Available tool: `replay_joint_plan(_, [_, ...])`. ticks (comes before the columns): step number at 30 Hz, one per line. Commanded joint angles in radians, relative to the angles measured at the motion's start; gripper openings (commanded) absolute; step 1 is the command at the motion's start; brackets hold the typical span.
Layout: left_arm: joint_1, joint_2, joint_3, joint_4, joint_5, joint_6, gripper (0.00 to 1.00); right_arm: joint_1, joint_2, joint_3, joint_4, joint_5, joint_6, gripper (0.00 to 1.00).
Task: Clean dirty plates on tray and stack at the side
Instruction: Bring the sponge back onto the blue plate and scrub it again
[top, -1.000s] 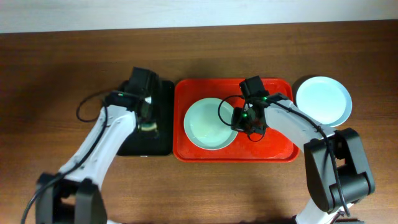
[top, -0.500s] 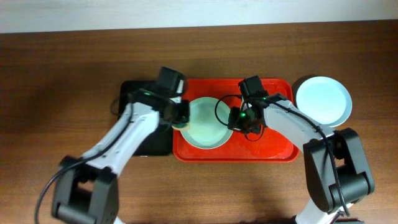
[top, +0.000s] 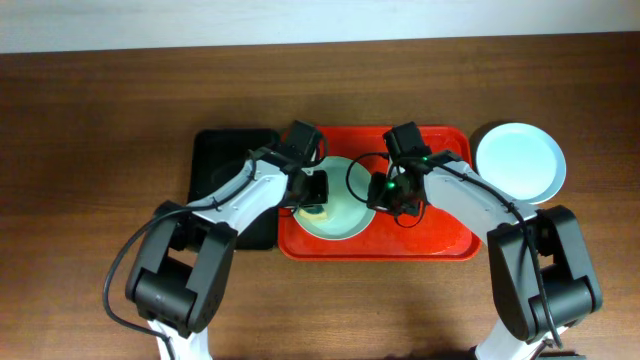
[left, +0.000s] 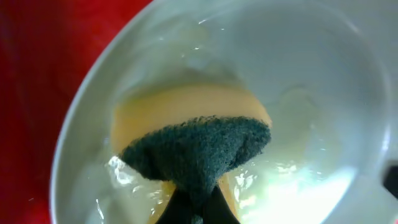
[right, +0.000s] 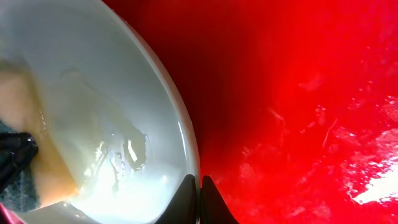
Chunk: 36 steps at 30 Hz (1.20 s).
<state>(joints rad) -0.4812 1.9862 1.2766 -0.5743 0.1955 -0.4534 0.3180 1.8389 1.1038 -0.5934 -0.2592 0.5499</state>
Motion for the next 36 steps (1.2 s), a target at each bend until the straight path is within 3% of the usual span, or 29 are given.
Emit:
replay_joint_plan(1, [-0.013, 0.044, 0.007, -0.005, 0.255, 0.074, 0.0, 0.01, 0.002, -0.006, 0.006, -0.018, 0.005, 0.04])
replay_joint_plan(4, [-0.012, -0.026, 0.013, -0.005, 0.198, 0.08, 0.0, 0.01, 0.002, -0.006, 0.005, -0.018, 0.005, 0.04])
replay_joint_plan(10, [-0.01, -0.103, 0.012, -0.011, -0.068, 0.053, 0.0, 0.01, 0.002, -0.006, 0.004, -0.018, 0.005, 0.04])
replay_joint_plan(17, [-0.01, -0.006, -0.02, 0.033, -0.087, 0.05, 0.0, 0.01, 0.002, -0.006, 0.006, -0.018, 0.005, 0.04])
replay_joint_plan(21, [-0.01, 0.077, -0.02, 0.047, -0.034, 0.05, 0.0, 0.01, 0.002, -0.006, 0.004, -0.018, 0.005, 0.04])
replay_joint_plan(31, [0.002, 0.09, 0.047, 0.029, 0.43, 0.107, 0.0, 0.01, 0.002, -0.006, 0.003, -0.018, 0.005, 0.04])
replay_joint_plan(36, [0.037, 0.046, 0.159, -0.068, 0.294, 0.107, 0.0, 0.01, 0.002, -0.006, 0.003, -0.018, 0.005, 0.04])
